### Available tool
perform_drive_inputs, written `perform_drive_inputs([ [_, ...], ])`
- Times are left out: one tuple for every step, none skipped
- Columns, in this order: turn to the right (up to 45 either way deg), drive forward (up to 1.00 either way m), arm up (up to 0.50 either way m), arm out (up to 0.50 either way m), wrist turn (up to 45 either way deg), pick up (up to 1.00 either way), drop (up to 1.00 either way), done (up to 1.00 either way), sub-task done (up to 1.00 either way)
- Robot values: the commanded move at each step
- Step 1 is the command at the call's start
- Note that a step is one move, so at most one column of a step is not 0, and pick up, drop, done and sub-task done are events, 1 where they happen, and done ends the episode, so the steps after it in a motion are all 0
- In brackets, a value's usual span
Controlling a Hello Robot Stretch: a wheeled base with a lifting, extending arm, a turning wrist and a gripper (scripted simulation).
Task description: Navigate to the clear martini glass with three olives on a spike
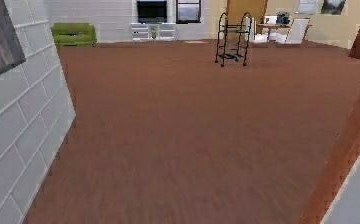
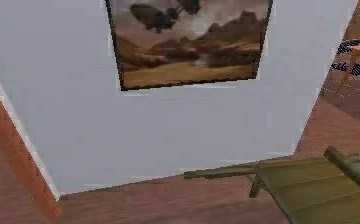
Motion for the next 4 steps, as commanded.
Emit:
perform_drive_inputs([
  [18.0,0.00,0.00,0.00,0.0,0.00,0.00,0.00,0.00],
  [0.0,1.00,0.00,0.00,0.0,0.00,0.00,0.00,0.00],
  [12.0,0.00,0.00,0.00,0.0,0.00,0.00,0.00,0.00],
  [0.0,0.40,0.00,0.00,0.0,0.00,0.00,0.00,0.00],
])
